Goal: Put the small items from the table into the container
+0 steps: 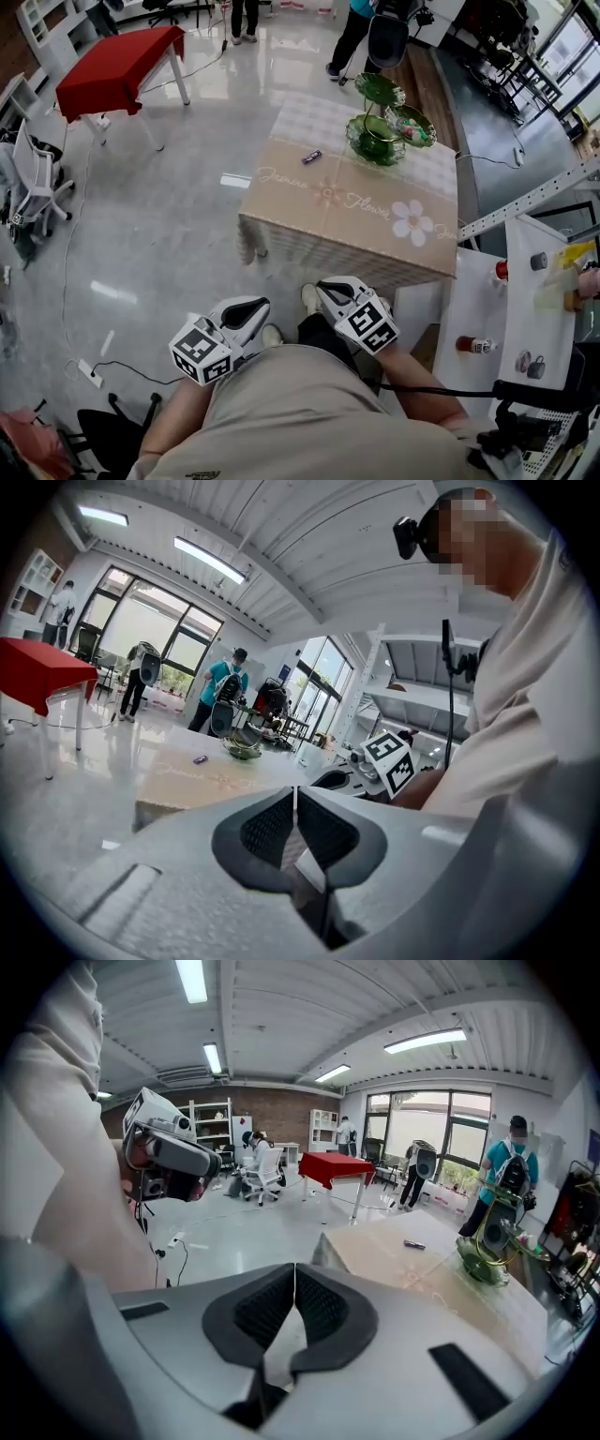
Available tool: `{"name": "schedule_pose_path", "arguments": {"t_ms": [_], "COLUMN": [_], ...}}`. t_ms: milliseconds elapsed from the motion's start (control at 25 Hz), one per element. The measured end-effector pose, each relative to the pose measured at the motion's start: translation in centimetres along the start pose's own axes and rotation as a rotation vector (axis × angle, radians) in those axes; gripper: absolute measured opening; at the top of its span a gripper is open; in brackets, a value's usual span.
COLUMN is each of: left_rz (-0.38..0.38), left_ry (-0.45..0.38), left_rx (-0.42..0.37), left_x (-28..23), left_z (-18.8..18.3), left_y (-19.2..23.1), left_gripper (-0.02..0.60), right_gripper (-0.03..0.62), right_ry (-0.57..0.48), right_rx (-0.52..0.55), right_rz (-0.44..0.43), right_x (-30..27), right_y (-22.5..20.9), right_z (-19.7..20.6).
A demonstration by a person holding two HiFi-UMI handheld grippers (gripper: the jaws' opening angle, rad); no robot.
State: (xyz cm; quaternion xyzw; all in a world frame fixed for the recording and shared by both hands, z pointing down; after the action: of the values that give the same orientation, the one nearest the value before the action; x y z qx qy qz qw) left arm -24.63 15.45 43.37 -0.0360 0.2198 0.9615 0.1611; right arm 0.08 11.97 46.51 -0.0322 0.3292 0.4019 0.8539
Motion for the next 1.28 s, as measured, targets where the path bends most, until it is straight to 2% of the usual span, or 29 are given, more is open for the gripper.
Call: {"name": "schedule_pose_path", "arguments": {"t_ms": [120, 560, 760, 960, 1160, 1280], "left_rz": [-0.012, -0.127, -0.115, -0.131, -0.158, -0.180], "left_ry": [0.008, -0.038, -0.075, -0.091, -0.079, -0.087], "left_rx": [-0.021, -0.037, -0.029, -0.023, -0.004, 0.001], "left_x": [0.4, 3.3, 3.3, 2.6, 1.3, 0.0], "left_z": [0.1, 0.2, 0.1, -0.2, -1.0, -2.3], "left_y": [-0.1, -0.2, 0.6, 2.0, 4.2, 5.3], "left_gripper": [0.018, 0.018, 0.018, 0.018, 0.020, 0.020], "right_gripper": [0.018, 0.017, 0.017, 0.018, 0.024, 0.084], "right_ry": [-0.004, -0.019, -0.011, -0.004, 0.014, 0.011], "right_rx": [0.009, 0.072, 0.067, 0.082, 0.088, 0.126], "right_rz": [-0.010, -0.053, -0.070, -0.082, -0.104, -0.106], "right_x": [-0.2, -2.1, -3.2, -5.2, -8.6, -11.2], "right_y": [0.5, 1.5, 0.8, -1.6, -6.2, -10.1], "right_z": [-0.3, -2.8, -2.7, -2.2, -1.9, -2.5]}}
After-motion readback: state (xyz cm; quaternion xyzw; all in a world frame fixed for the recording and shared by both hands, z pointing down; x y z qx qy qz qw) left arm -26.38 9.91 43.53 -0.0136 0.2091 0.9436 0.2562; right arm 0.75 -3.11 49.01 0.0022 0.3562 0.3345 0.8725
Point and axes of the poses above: the fingertips, and each gripper's own axes: x backward along the fingers, y to its left, z out of its underside, the point moved 10 cm from there along x, backward along the fingers, and after that the axes turned 14 degrees about z, right-handed, at the moved point
